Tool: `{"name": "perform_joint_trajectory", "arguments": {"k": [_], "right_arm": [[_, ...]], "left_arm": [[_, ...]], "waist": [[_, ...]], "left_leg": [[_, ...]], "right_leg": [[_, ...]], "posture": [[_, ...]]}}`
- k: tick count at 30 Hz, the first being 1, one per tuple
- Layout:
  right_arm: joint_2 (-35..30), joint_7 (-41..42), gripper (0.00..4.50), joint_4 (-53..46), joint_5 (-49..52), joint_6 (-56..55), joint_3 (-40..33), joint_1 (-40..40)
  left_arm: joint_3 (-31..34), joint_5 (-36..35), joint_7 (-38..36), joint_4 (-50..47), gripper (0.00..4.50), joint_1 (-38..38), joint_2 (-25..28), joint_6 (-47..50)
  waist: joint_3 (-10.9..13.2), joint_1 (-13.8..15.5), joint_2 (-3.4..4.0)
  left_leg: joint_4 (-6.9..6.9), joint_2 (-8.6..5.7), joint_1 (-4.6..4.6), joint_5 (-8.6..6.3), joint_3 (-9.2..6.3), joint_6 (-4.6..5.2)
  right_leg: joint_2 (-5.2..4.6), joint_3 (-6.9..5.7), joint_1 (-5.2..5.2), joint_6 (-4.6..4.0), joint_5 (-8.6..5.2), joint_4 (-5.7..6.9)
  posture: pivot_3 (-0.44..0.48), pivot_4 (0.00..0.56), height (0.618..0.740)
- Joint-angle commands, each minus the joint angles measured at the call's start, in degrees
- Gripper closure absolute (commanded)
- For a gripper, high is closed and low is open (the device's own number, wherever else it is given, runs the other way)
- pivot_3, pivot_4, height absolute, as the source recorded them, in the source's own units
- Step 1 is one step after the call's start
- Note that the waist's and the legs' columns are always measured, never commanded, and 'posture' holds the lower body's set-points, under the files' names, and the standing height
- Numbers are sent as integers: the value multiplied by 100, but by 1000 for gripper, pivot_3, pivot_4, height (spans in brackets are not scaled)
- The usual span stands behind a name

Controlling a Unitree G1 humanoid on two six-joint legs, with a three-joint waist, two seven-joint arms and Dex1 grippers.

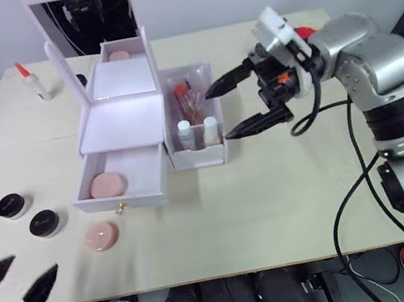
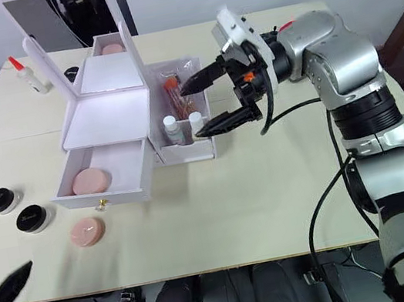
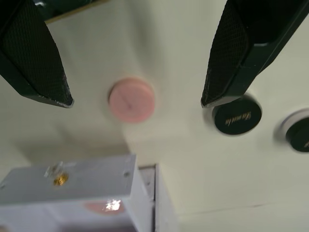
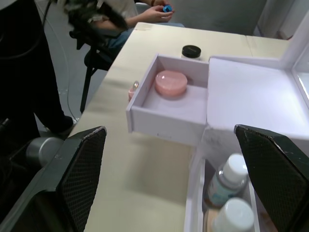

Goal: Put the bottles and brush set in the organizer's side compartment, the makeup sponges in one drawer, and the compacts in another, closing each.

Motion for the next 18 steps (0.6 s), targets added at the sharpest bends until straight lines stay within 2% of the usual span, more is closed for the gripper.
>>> {"name": "perform_joint_trajectory", "arguments": {"k": [1, 5, 8, 12, 18], "right_arm": [[-113, 100, 0, -336, 133, 165, -151, -148], [-445, 380, 0, -379, 74, 208, -144, -104], [-648, 424, 0, -412, 16, 199, -141, 5], [-827, 410, 0, -535, 21, 233, -155, 159], [-888, 421, 0, -585, 19, 237, -140, 248]], "left_arm": [[-401, 360, 246, -242, 54, 203, -434, -679], [-1191, 877, 454, -192, 54, 378, -1193, -1457], [-1463, 1018, 693, -23, 54, 384, -1462, -1810], [-1953, 1235, 716, 17, 54, 563, -1529, -2146], [-2294, 1337, 760, 98, 54, 844, -1432, -2483]], "waist": [[-1, 16, -3], [-1, 4, -4], [-1, -1, -6], [-1, -24, -6], [2, -24, -10]], "left_leg": [[0, 0, -1, 0, 0, -1], [0, -1, -6, -3, 9, -5], [-1, -1, -7, -5, 11, -7], [-2, -1, -7, -10, 13, -10], [-2, 0, -8, -14, 15, -11]], "right_leg": [[0, 0, 0, 0, 0, -6], [-4, 3, 4, 0, 0, -24], [-3, 2, 8, 0, 0, -37], [-3, 2, 6, 1, 0, -39], [-3, 3, 5, 3, -1, -41]], "posture": [[0, 150, 740], [0, 150, 740], [0, 150, 740], [0, 150, 740], [0, 150, 740]]}}
